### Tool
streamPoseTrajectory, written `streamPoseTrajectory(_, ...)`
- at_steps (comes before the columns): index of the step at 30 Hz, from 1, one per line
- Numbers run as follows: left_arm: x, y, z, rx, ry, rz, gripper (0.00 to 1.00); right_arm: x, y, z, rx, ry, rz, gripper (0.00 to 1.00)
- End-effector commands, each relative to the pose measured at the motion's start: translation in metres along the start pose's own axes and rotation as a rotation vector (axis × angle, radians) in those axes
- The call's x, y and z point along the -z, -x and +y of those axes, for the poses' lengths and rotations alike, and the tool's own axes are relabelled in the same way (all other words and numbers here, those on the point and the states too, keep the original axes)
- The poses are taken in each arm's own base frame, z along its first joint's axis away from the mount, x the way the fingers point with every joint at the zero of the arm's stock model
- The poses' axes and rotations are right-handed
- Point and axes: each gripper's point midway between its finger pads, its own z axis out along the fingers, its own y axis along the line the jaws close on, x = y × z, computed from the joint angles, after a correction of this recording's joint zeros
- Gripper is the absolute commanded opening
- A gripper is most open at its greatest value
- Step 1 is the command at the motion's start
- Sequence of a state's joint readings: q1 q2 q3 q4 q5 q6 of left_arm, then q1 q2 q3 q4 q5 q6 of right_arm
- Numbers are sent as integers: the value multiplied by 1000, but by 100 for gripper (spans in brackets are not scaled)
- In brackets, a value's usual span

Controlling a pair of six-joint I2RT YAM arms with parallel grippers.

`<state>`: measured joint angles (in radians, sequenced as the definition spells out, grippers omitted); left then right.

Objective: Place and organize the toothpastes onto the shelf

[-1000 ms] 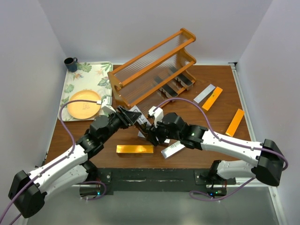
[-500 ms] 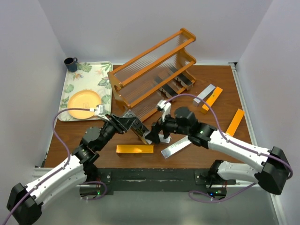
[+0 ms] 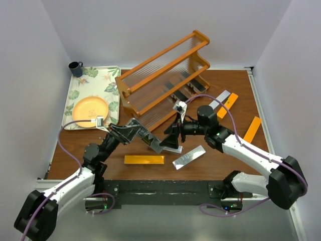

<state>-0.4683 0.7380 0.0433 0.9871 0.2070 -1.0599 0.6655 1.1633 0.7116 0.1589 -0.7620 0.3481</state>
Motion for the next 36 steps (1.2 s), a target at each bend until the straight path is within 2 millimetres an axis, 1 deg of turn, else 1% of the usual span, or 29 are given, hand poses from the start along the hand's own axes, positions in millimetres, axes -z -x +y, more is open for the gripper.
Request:
streamPoseTrajectory(1, 3, 30, -71, -33, -283, -92, 28, -3, -2, 11, 18, 103, 19, 98)
streamPoseTrajectory(2, 3, 30, -75, -47, -299, -88, 28, -5, -4, 7, 7, 103, 30, 98)
streamPoseTrajectory(5, 2, 34, -85, -69, -330, -92, 28, -9, -4, 7, 2, 129, 43, 98)
streamPoseTrajectory(9, 1, 37, -89, -83, -341, -99, 28, -11, 2, 20, 17, 222, 44, 96)
streamPoseTrajectory(13, 0, 38, -92, -99, -357, -102, 28, -11, 3, 28, 24, 286, 61, 92)
streamPoseTrajectory(14, 0, 39, -96, -105, -374, -106, 28, -10, 3, 31, 27, 305, 64, 91)
streamPoseTrajectory(16, -1, 38, -97, -110, -383, -98, 28, -10, 4, 32, 29, 318, 65, 89)
streamPoseTrajectory(18, -1, 39, -103, -120, -409, -100, 28, -11, 6, 34, 30, 334, 69, 87)
streamPoseTrajectory(24, -3, 38, -107, -129, -437, -89, 28, -12, 13, 37, 38, 356, 56, 78)
streamPoseTrajectory(29, -3, 40, -112, -156, -455, -98, 29, -13, 16, 39, 40, 373, 61, 66)
streamPoseTrajectory(30, -4, 41, -112, -165, -457, -102, 29, -13, 16, 40, 41, 376, 62, 61)
streamPoseTrajectory(35, -3, 46, -121, -189, -495, -126, 30, -13, 14, 42, 35, 405, 75, 55)
streamPoseTrajectory(36, -3, 45, -121, -189, -497, -126, 30, -13, 15, 43, 39, 408, 74, 51)
